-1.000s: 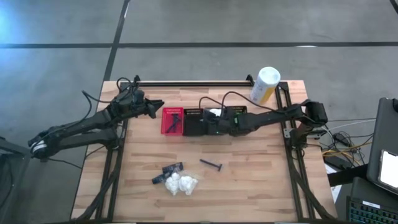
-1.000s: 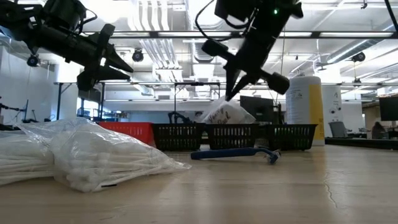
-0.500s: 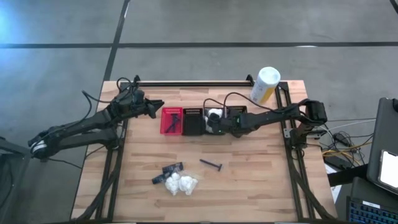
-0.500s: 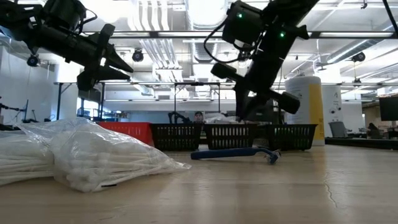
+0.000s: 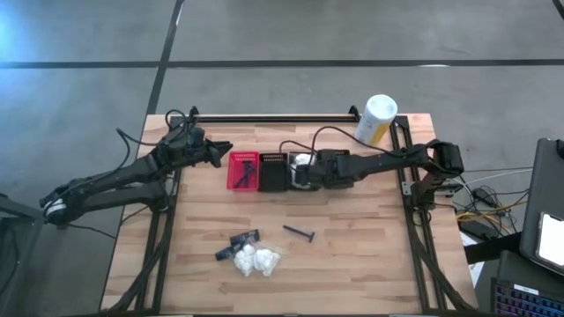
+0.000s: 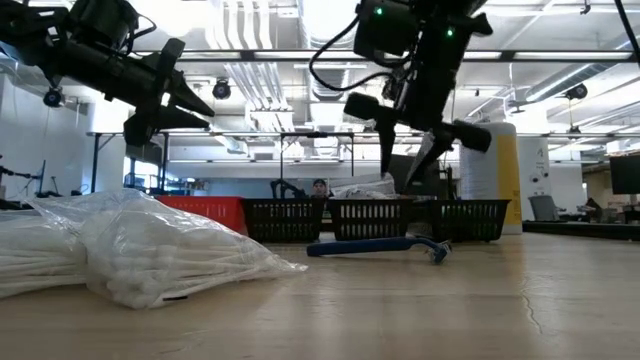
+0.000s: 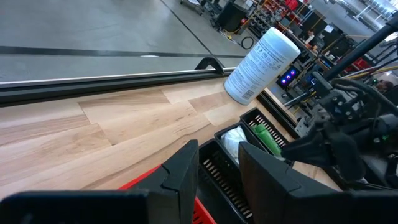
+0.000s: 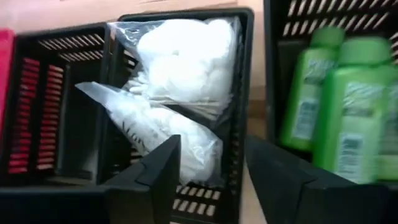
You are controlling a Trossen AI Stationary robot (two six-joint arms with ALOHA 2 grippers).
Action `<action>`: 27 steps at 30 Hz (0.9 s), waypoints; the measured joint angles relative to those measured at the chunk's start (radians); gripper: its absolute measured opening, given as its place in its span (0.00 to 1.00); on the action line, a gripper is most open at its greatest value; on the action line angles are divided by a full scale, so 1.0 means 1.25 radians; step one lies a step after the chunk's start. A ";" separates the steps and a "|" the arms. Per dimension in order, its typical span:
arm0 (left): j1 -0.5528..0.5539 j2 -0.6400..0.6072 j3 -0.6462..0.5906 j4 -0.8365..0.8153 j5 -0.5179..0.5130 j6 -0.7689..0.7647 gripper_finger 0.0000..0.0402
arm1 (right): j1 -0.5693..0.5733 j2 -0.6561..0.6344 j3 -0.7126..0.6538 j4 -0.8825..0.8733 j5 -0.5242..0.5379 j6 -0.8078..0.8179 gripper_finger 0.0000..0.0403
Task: Pick & Place Travel size toiletries
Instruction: Put the cotton pack into the middle black bin
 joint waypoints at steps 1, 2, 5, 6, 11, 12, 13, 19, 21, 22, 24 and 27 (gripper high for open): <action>0.000 0.000 0.000 0.000 0.000 0.000 0.30 | 0.000 0.000 0.008 -0.020 0.000 -0.016 0.46; 0.000 0.000 0.000 0.000 0.000 0.000 0.30 | 0.000 0.000 0.015 -0.033 -0.001 -0.029 0.48; 0.000 0.000 0.000 0.000 0.000 0.000 0.30 | 0.000 0.000 0.024 -0.052 -0.005 -0.052 0.50; 0.000 0.000 0.000 0.000 0.000 0.000 0.30 | 0.000 0.001 0.028 -0.062 -0.005 -0.059 0.50; 0.000 0.000 0.000 0.000 0.000 0.000 0.30 | 0.003 0.001 0.068 -0.101 -0.024 -0.162 0.49; 0.000 0.000 0.000 0.000 0.000 0.000 0.30 | 0.004 0.001 0.076 -0.101 -0.043 -0.190 0.48; 0.000 0.000 0.000 0.000 0.000 0.000 0.30 | 0.003 0.001 0.083 -0.099 -0.066 -0.214 0.46; 0.000 0.000 0.000 0.000 0.000 0.000 0.30 | -0.021 0.006 0.103 -0.084 -0.137 -0.268 0.23; 0.000 0.000 0.000 0.000 0.000 0.000 0.30 | -0.038 0.006 0.098 -0.058 -0.175 -0.261 0.13; 0.000 0.000 0.000 0.000 0.000 0.000 0.30 | -0.047 0.006 0.094 -0.053 -0.202 -0.258 0.09; 0.000 0.000 0.000 0.000 0.000 0.000 0.30 | -0.064 0.007 0.081 -0.036 -0.238 -0.259 0.04; 0.000 0.000 0.000 0.000 0.000 0.000 0.30 | -0.089 0.017 0.075 -0.003 -0.273 -0.252 0.05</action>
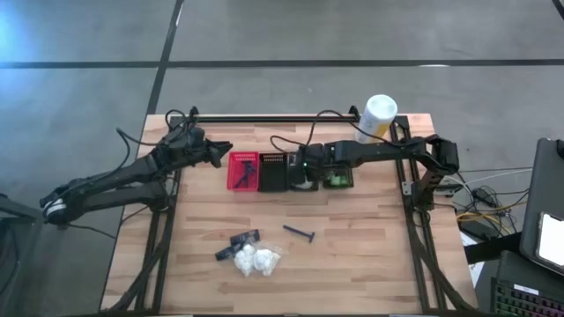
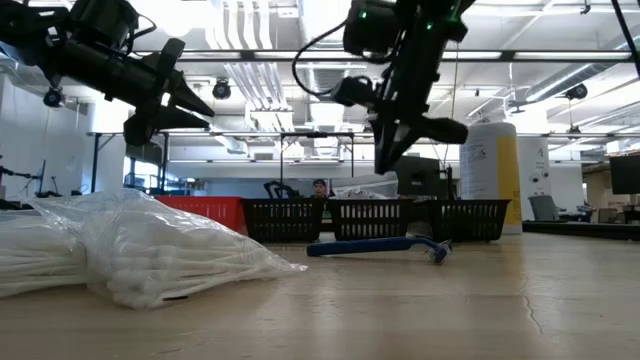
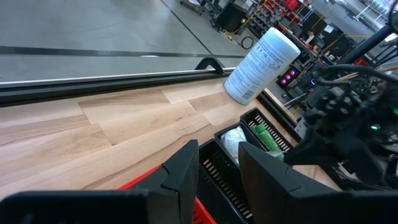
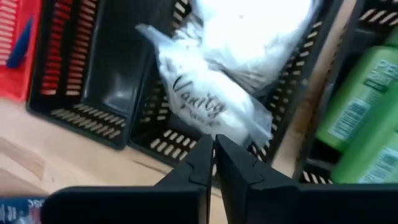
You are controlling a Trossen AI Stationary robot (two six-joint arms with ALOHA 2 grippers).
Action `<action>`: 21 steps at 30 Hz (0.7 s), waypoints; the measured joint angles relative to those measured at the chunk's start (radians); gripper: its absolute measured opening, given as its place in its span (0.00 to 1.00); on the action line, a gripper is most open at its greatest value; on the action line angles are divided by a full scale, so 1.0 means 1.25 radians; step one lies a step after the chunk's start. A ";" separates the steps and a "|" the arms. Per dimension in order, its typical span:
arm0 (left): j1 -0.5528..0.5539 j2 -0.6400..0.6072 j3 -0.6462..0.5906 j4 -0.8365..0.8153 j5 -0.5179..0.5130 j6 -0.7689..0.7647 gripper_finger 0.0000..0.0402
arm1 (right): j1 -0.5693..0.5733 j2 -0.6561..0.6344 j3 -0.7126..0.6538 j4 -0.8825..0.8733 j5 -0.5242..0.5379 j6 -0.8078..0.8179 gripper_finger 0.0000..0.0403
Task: Pick & Place Travel size toiletries
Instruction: Put the cotton pack into the middle black bin
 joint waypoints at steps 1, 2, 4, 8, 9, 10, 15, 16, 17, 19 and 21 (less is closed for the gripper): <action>0.000 0.000 0.000 0.000 0.000 0.000 0.30 | -0.009 0.002 -0.002 0.000 -0.017 0.000 0.05; 0.000 0.000 0.000 0.000 0.000 0.000 0.30 | -0.014 0.010 -0.002 0.004 -0.030 0.000 0.05; 0.000 0.000 0.000 0.000 0.000 0.000 0.30 | -0.023 0.026 0.001 0.033 -0.065 -0.006 0.05; 0.000 0.000 0.000 -0.001 0.000 0.000 0.30 | -0.030 0.081 -0.001 0.065 -0.151 -0.030 0.04; 0.000 0.001 0.000 -0.001 0.000 0.000 0.30 | -0.030 0.098 -0.001 0.066 -0.159 -0.037 0.05; 0.000 0.002 0.000 0.001 0.000 0.000 0.30 | -0.030 0.112 -0.001 0.066 -0.160 -0.038 0.05; 0.000 0.004 0.000 -0.001 0.000 0.000 0.30 | -0.031 0.133 -0.002 0.088 -0.124 -0.028 0.06; 0.000 0.004 0.000 -0.002 0.000 0.000 0.30 | -0.031 0.130 -0.001 0.090 -0.115 -0.027 0.05; 0.000 0.004 0.000 -0.001 0.000 0.000 0.30 | -0.031 0.127 -0.001 0.091 -0.101 -0.027 0.05; 0.000 0.005 0.000 -0.001 0.000 0.000 0.30 | -0.031 0.119 -0.001 0.091 -0.068 -0.026 0.04; 0.000 0.005 0.000 0.000 0.000 0.000 0.30 | -0.031 0.113 -0.001 0.094 -0.031 -0.024 0.03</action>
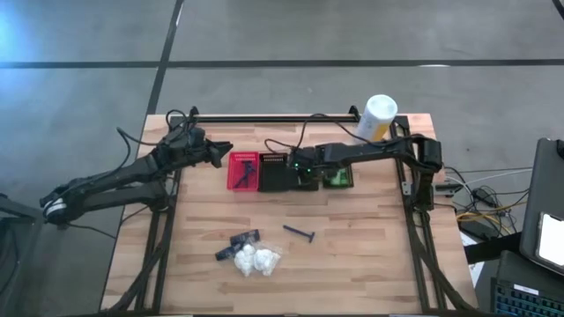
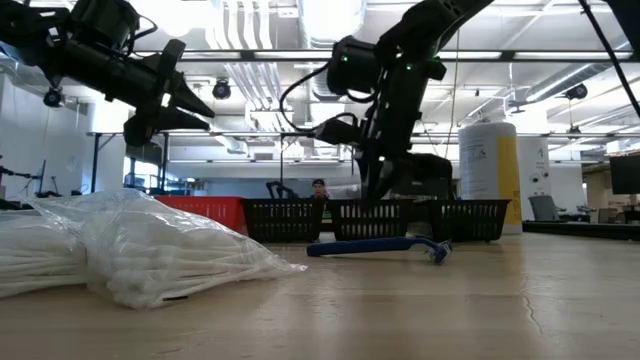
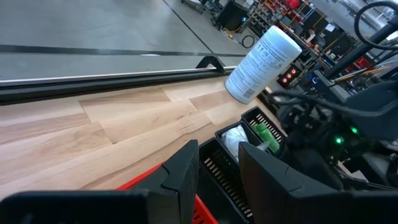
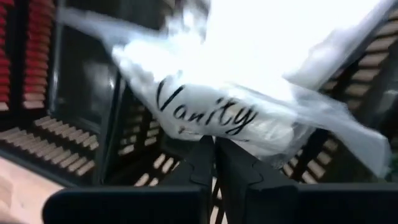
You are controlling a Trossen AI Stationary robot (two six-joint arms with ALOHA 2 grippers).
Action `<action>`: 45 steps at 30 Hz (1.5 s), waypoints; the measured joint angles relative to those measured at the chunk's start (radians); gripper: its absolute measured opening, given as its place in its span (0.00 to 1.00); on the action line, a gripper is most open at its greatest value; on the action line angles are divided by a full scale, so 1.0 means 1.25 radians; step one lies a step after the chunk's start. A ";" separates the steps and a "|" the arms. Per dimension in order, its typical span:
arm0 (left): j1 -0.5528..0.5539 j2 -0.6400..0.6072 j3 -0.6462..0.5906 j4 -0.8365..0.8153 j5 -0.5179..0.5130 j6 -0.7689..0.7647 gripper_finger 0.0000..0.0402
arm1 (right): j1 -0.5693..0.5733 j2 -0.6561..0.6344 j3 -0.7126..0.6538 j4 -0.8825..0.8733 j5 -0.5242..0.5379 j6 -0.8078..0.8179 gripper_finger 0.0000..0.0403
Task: Pick & Place Travel size toiletries
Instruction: Put the cotton pack into the middle black bin, then put the cotton pack into the middle black basket
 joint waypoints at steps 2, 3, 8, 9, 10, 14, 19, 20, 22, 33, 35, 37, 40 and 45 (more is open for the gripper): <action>0.000 0.000 0.000 0.000 0.000 0.000 0.30 | -0.006 0.000 0.000 0.002 0.005 -0.001 0.03; 0.000 0.000 0.000 0.000 0.000 0.000 0.30 | -0.008 0.006 0.000 0.002 0.005 -0.001 0.03; 0.000 0.000 0.000 0.000 0.000 0.000 0.30 | -0.015 0.042 0.003 0.022 0.004 0.000 0.06; 0.000 0.000 0.000 0.000 0.000 0.000 0.30 | -0.015 0.044 0.005 0.030 0.007 -0.001 0.07; 0.000 0.000 0.000 0.000 0.000 0.000 0.30 | -0.015 0.044 0.011 0.035 0.019 -0.001 0.08; 0.000 0.000 0.000 0.000 0.000 0.000 0.30 | -0.007 0.031 0.038 0.039 0.072 -0.007 0.11; 0.000 0.000 0.000 0.000 0.000 0.000 0.30 | 0.005 0.017 0.069 0.005 0.069 -0.024 0.18; 0.000 0.000 0.000 0.000 -0.001 0.000 0.30 | 0.010 0.016 0.071 0.001 0.070 -0.024 0.20; 0.000 0.000 0.000 0.000 -0.007 0.000 0.30 | 0.021 0.010 0.074 -0.003 0.070 -0.024 0.25; 0.000 0.000 0.000 0.000 -0.009 0.000 0.30 | 0.117 -0.001 0.107 -0.016 0.092 -0.002 0.49; 0.000 0.000 0.000 0.000 -0.009 0.000 0.30 | 0.132 0.000 0.116 -0.016 0.093 -0.003 0.51; 0.000 0.000 0.000 0.000 -0.009 0.000 0.30 | 0.142 0.000 0.124 -0.012 0.093 -0.002 0.53; 0.000 0.000 0.000 0.000 -0.009 0.000 0.30 | 0.148 -0.001 0.126 -0.007 0.094 0.009 0.54; 0.000 0.000 0.000 0.000 -0.009 0.000 0.30 | 0.148 0.000 0.126 0.057 0.097 0.018 0.53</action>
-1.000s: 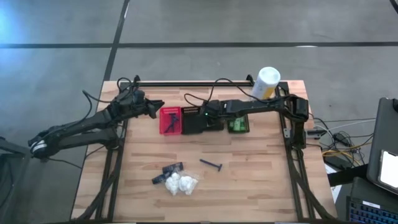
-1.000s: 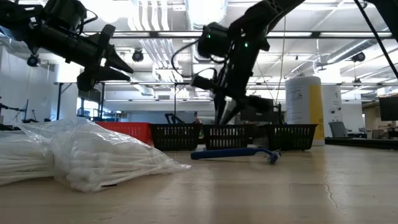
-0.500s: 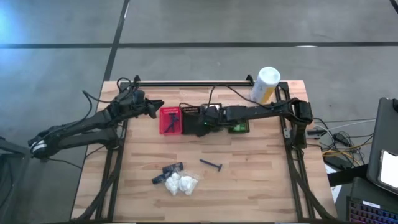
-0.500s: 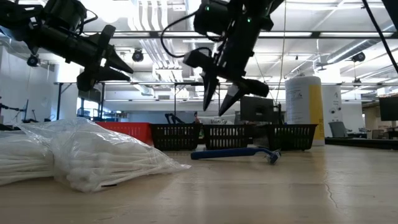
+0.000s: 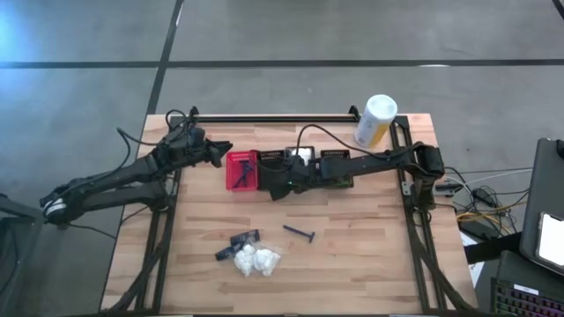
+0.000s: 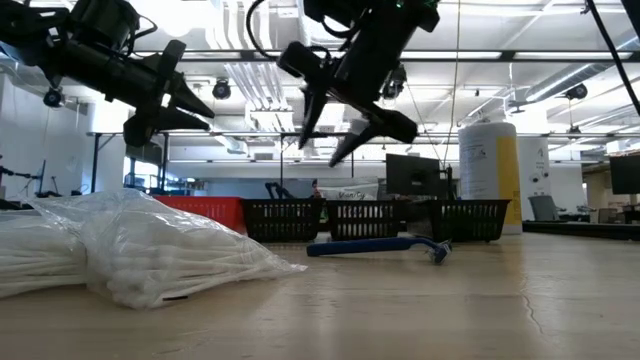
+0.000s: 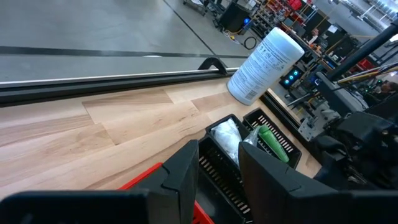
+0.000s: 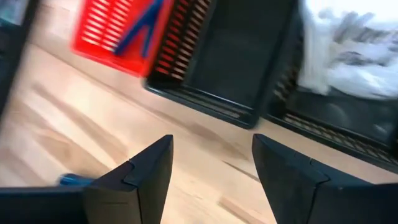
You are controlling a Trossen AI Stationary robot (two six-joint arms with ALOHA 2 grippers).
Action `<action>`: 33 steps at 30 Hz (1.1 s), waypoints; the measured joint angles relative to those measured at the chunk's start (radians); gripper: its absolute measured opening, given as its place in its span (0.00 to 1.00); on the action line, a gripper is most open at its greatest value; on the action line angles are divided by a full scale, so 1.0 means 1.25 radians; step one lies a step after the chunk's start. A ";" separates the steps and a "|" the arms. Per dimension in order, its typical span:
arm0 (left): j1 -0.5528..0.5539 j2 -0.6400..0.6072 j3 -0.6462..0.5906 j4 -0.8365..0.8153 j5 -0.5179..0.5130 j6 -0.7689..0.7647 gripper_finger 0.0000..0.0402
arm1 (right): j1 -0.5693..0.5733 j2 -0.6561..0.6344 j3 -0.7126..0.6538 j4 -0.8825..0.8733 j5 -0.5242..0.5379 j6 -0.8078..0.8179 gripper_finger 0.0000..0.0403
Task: Pick & Place Travel size toiletries
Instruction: Put the cotton pack into the middle black basket
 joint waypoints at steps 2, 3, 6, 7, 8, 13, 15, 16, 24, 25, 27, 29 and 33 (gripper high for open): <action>0.000 0.000 0.000 0.000 0.000 0.000 0.30 | 0.003 0.000 0.000 0.045 0.000 -0.003 0.52; 0.000 0.000 0.000 0.000 0.000 0.000 0.30 | 0.005 0.000 0.000 0.066 0.000 -0.003 0.51; 0.000 0.000 0.000 0.000 0.000 0.000 0.30 | 0.013 0.000 0.004 0.086 0.000 0.021 0.49; 0.000 0.000 0.000 0.000 0.000 0.000 0.30 | 0.016 0.000 0.004 0.084 0.000 0.036 0.48; 0.000 0.000 0.000 0.000 0.000 0.000 0.30 | 0.019 0.000 0.003 0.082 0.000 0.046 0.48; 0.000 0.000 0.000 0.000 0.000 0.000 0.30 | 0.045 0.006 0.003 0.083 -0.001 0.089 0.45; 0.000 0.000 0.000 0.000 0.000 0.000 0.30 | 0.060 0.013 0.003 0.085 -0.004 0.120 0.45; 0.000 0.000 0.000 0.000 0.000 0.000 0.30 | 0.068 0.016 0.003 0.086 -0.006 0.139 0.45; 0.000 0.000 0.000 0.000 0.000 0.000 0.30 | 0.133 0.054 0.009 0.109 -0.032 0.232 0.49; 0.000 0.000 0.000 -0.001 0.000 0.000 0.30 | 0.141 0.057 0.012 0.115 -0.043 0.231 0.50; 0.000 0.000 0.000 -0.001 0.000 0.000 0.30 | 0.158 0.081 0.023 0.121 -0.066 0.220 0.51; 0.000 0.000 0.000 -0.001 0.001 0.000 0.30 | 0.174 0.105 0.046 0.145 -0.096 0.196 0.51; 0.000 0.001 0.000 -0.003 0.001 0.000 0.30 | 0.204 0.177 0.119 0.141 -0.154 0.144 0.51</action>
